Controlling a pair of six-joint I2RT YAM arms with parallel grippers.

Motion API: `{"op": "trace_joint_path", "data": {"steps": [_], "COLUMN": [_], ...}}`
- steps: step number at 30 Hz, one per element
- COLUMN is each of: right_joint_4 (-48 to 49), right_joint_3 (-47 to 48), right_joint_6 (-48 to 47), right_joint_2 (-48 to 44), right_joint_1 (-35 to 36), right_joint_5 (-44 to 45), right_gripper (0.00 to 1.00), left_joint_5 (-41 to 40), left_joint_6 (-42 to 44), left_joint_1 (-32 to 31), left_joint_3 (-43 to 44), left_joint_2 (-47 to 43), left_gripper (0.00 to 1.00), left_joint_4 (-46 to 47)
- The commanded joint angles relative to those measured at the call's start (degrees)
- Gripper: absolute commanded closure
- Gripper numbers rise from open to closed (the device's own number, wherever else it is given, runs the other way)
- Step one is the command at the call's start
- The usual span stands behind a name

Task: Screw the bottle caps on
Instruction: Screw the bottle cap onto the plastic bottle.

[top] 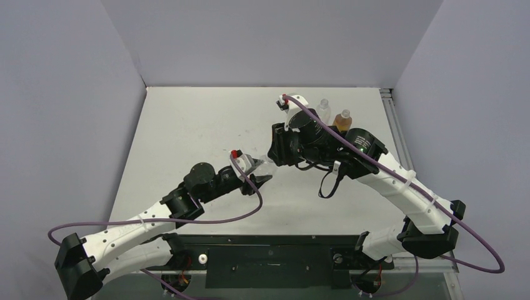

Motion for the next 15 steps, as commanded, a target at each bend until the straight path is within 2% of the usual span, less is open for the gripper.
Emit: {"op": "trace_joint_path", "data": {"steps": [1, 8, 15], "right_joint_4": [-1.72, -3.66, -3.37], "right_joint_3": [3.02, 1.65, -0.81], "right_joint_6": [-2.96, -5.12, -5.42], "right_joint_2": [-0.40, -2.24, -2.62], "right_joint_1": [0.05, -0.88, -0.83], "right_joint_5": [-3.78, -14.52, -19.41], "right_gripper": [0.84, 0.86, 0.86], "left_joint_5": [5.20, 9.60, 12.22], "left_joint_6": [2.63, 8.10, 10.53], "left_joint_1": [0.17, -0.03, -0.20], "left_joint_3": [2.00, 1.78, 2.37], "left_joint_2": [-2.05, -5.09, -6.20], "left_gripper": [0.86, 0.86, 0.86], "left_joint_4": [-0.88, -5.43, -7.07]}}
